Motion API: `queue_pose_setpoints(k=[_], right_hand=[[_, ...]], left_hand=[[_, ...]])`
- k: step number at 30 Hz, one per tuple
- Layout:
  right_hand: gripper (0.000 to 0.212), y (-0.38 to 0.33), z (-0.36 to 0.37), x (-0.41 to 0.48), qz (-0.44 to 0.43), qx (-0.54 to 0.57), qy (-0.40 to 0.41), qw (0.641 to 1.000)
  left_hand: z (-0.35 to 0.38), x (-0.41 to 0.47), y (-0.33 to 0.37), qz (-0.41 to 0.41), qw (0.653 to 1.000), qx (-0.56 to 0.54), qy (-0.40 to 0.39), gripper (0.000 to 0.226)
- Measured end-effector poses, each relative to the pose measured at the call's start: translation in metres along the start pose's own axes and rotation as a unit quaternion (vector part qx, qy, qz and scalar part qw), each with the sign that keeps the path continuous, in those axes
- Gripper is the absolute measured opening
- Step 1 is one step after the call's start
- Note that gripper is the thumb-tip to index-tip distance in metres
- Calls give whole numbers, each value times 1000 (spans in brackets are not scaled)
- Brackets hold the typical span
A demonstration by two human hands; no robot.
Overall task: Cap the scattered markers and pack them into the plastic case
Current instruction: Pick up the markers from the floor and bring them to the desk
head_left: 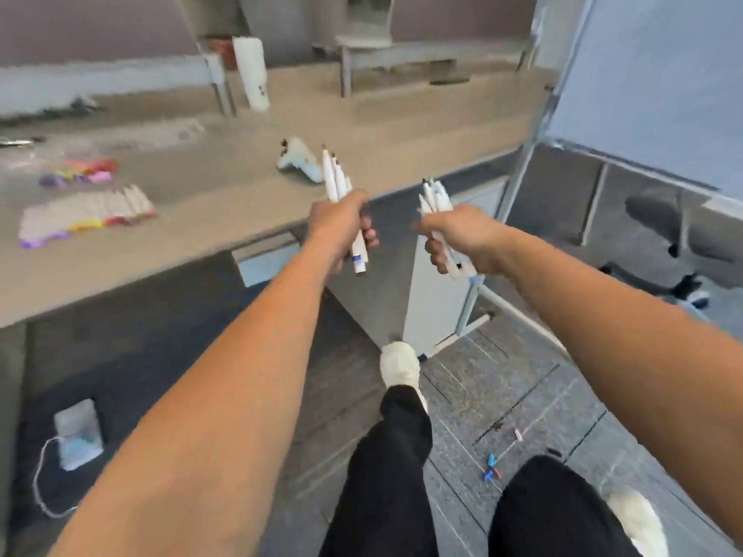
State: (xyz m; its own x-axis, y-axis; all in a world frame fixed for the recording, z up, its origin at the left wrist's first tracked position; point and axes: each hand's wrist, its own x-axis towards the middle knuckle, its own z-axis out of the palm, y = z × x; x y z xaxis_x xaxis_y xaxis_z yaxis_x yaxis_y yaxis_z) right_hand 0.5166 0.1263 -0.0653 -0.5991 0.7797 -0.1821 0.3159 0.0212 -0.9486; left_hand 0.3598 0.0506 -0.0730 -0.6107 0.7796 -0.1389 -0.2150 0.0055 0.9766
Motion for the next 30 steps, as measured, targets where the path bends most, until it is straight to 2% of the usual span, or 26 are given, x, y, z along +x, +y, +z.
queue_pose_setpoints(k=[4, 7, 14, 24, 30], right_hand=[[18, -69, 65, -41, -57, 32, -4, 998], [14, -98, 105, -72, -96, 56, -38, 993], [11, -148, 177, -100, -148, 85, -105, 980], [10, -170, 269, -32, -149, 120, -155, 969], [16, -153, 298, 42, -205, 49, -112, 971]], left_hand=[[-70, -73, 74, 83, 995, 14, 58, 23], [-109, -120, 109, 135, 985, 18, 102, 9], [-184, -188, 144, 182, 960, 45, 207, 7], [-281, -165, 166, 171, 933, 46, 312, 5], [-313, -89, 141, 170, 917, 71, 354, 12]])
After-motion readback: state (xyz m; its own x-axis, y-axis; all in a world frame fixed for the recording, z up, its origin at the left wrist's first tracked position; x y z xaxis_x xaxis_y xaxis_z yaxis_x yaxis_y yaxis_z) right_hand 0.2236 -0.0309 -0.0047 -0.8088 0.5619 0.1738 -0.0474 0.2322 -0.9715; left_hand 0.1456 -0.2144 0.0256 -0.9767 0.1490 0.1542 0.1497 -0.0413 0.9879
